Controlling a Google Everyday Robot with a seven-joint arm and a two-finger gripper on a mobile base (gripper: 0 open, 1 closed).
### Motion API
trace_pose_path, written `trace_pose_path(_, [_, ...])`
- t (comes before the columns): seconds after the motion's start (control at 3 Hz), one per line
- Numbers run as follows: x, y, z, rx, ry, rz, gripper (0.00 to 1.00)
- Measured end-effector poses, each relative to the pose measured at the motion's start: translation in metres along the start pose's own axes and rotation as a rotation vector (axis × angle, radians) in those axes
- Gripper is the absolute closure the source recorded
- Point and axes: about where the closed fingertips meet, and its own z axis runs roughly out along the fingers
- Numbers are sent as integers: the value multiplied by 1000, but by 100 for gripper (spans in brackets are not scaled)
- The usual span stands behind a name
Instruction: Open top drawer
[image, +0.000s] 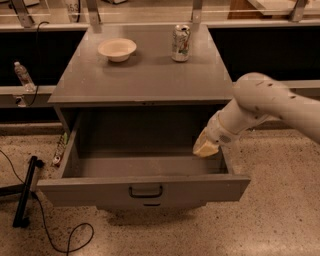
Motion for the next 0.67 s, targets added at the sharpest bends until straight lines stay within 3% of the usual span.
trace_pose_path(0.33, [2, -12, -56, 110, -48, 39, 100])
trace_pose_path(0.67, [3, -10, -136, 243, -183, 88, 100])
